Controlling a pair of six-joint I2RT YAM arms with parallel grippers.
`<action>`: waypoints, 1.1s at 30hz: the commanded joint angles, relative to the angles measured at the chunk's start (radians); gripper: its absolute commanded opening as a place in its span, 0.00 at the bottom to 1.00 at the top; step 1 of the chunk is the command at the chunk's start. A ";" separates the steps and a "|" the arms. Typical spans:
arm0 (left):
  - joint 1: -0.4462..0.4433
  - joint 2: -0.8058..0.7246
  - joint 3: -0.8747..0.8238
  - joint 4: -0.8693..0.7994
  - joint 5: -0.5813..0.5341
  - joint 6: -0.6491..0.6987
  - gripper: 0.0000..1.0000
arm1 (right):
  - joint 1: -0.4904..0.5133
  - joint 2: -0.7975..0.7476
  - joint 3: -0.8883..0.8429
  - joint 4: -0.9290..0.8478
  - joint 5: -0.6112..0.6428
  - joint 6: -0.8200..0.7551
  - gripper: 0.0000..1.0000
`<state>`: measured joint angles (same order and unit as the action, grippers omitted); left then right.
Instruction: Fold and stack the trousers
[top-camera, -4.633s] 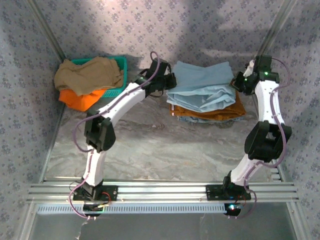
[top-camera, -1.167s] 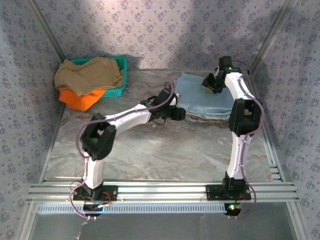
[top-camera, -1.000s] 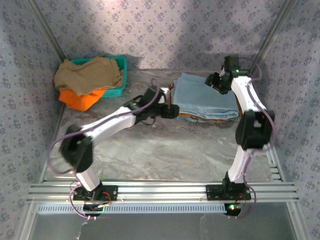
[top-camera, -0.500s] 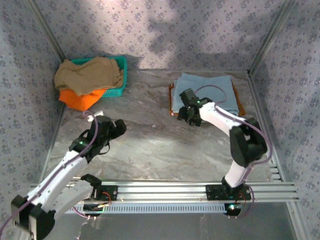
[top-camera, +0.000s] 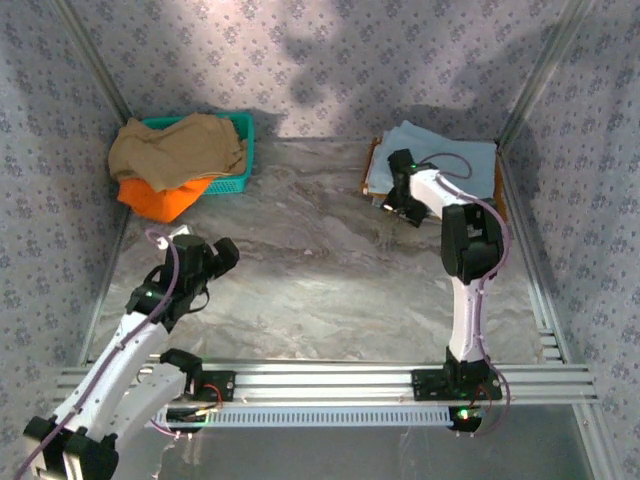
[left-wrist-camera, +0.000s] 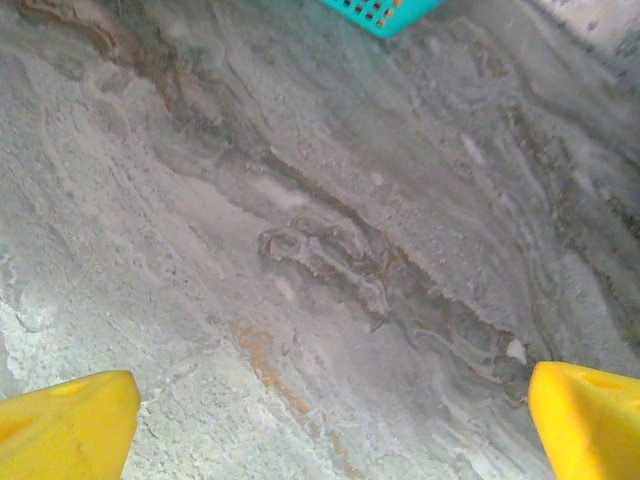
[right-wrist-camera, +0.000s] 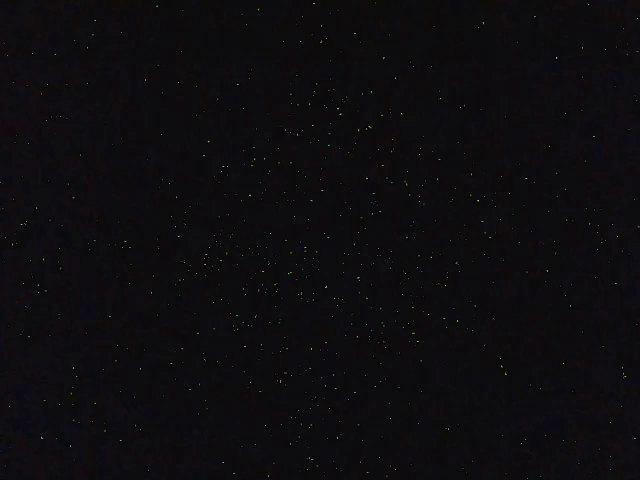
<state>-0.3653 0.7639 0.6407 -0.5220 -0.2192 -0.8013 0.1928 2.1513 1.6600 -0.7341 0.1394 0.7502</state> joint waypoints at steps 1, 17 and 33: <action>0.008 0.023 0.052 0.022 0.046 0.022 1.00 | -0.108 0.069 0.052 -0.086 0.052 -0.034 0.68; 0.009 0.162 0.100 0.099 0.116 0.007 0.99 | -0.305 -0.023 -0.100 -0.093 0.033 -0.295 0.65; 0.009 0.127 0.448 -0.247 -0.076 0.253 1.00 | -0.122 -0.678 -0.360 0.021 0.008 -0.377 0.71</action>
<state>-0.3599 0.9234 0.9859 -0.6441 -0.2256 -0.6388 0.0341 1.6768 1.3098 -0.7326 0.0906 0.4091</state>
